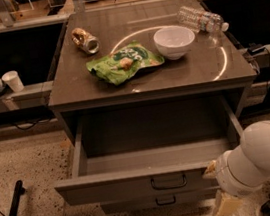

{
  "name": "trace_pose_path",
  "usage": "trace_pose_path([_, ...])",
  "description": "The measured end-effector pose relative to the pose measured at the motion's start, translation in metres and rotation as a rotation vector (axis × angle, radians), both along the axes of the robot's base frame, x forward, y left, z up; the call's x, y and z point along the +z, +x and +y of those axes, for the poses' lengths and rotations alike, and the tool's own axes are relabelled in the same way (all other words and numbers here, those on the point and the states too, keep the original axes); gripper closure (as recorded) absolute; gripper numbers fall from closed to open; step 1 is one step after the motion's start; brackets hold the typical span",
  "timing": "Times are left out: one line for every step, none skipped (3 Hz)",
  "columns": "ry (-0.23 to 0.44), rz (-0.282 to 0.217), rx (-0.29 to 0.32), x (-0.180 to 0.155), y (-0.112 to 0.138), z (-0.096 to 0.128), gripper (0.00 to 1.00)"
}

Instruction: Close top drawer

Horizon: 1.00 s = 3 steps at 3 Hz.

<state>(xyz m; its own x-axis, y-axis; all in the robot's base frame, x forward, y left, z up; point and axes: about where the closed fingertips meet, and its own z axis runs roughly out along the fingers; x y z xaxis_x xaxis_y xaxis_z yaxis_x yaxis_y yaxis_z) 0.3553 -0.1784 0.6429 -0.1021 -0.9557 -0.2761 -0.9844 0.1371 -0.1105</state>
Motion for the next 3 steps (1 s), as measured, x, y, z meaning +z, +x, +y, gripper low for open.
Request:
trace_pose_path([0.000,0.000,0.000,0.000,0.000,0.000,0.00])
trace_pose_path([0.001,0.001,-0.002,-0.001,-0.001,0.000,0.00])
trace_pose_path([0.016,0.009,0.008,-0.011,0.010,0.005,0.16])
